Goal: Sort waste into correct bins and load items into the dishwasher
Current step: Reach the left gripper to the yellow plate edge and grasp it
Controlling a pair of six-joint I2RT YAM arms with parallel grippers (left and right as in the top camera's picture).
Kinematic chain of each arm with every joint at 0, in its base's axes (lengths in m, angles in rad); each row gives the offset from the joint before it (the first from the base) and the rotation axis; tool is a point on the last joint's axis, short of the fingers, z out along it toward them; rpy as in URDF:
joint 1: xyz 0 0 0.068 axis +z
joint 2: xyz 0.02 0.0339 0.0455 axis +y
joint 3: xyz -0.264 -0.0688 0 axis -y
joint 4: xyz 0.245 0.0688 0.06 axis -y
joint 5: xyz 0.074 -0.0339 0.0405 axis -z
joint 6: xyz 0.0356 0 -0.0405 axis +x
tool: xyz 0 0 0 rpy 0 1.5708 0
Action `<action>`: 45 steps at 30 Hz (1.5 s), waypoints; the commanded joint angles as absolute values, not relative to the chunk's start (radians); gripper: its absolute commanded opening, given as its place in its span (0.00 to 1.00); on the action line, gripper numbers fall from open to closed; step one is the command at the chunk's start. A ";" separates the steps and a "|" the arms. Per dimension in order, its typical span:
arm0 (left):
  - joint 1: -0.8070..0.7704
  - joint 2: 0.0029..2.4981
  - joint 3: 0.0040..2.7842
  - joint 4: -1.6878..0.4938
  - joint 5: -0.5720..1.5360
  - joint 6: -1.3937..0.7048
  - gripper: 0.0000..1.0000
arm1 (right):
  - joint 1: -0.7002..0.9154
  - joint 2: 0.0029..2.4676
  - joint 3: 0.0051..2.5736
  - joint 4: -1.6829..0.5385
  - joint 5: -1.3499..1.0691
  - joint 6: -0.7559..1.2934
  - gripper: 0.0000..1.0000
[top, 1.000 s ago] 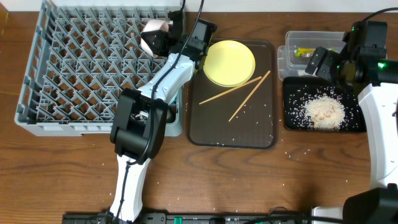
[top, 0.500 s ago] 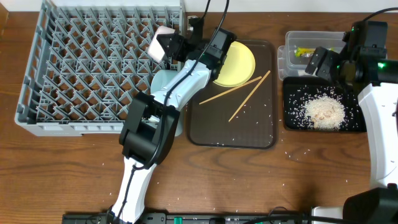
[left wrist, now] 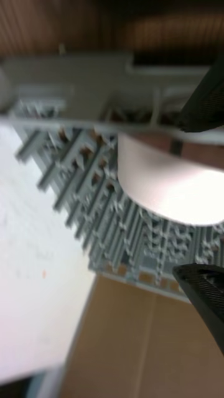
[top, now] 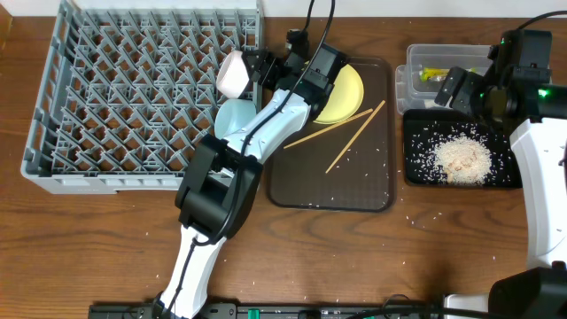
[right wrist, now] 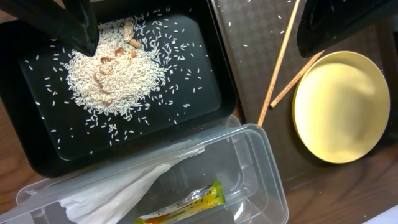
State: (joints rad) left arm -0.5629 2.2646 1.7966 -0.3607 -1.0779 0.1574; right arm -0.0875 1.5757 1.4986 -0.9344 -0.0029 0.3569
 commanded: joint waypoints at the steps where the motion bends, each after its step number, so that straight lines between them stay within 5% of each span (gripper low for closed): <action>1: -0.564 2.169 1.842 -0.363 -0.932 0.142 0.70 | -0.088 1.577 1.503 -0.936 0.007 0.370 0.99; 10: -0.520 1.908 1.842 -0.638 -0.031 -0.291 0.70 | -0.088 1.577 1.503 -0.936 0.007 0.370 0.99; 23: -0.560 2.021 1.794 -0.761 -0.079 -0.850 0.56 | -0.088 1.577 1.503 -0.936 0.007 0.370 0.99; 45: -0.603 2.291 1.794 -0.593 -0.257 -1.009 0.55 | -0.088 1.577 1.503 -0.936 0.007 0.370 0.99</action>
